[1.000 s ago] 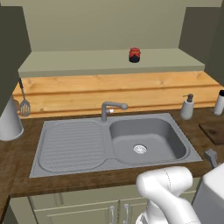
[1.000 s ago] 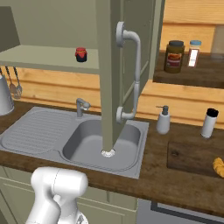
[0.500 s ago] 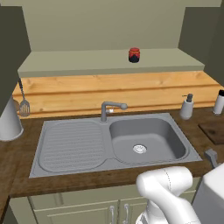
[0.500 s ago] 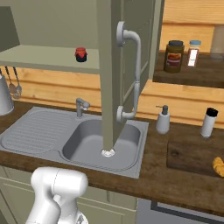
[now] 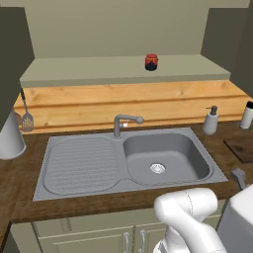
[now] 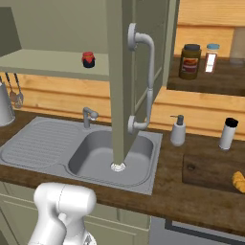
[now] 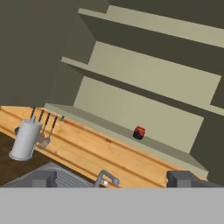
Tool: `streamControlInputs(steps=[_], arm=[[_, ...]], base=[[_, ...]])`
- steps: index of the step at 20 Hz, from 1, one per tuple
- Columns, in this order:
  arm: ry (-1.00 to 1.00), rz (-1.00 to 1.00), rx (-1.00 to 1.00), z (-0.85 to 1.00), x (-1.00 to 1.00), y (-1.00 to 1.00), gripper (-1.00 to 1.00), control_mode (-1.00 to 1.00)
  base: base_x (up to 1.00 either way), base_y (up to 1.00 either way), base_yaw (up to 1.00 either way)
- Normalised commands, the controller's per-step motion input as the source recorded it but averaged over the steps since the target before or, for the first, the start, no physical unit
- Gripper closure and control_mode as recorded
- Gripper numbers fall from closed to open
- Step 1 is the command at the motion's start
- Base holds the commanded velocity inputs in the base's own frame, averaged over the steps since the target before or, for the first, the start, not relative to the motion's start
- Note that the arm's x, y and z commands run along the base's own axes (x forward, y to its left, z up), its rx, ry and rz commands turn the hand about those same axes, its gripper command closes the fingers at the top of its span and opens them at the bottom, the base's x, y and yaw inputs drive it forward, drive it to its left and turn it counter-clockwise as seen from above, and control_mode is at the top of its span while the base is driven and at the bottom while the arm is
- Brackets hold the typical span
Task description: From the different types of pastries on the counter, select a croissant and place it on the cutting board. Then retrieve a jar of jam from the cabinet and place it alongside the croissant on the cutting board.
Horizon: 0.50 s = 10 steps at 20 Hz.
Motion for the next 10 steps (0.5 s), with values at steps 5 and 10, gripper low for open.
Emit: streamControlInputs(steps=[5,10], arm=[[0.0,0.0,0.0,0.0,0.0,0.0,-1.0,-1.0],[0.0,-0.05,0.16,0.13,0.55,-0.16,-1.0,-1.0]], base=[[0.0,0.0,0.0],[0.0,0.0,0.0]])
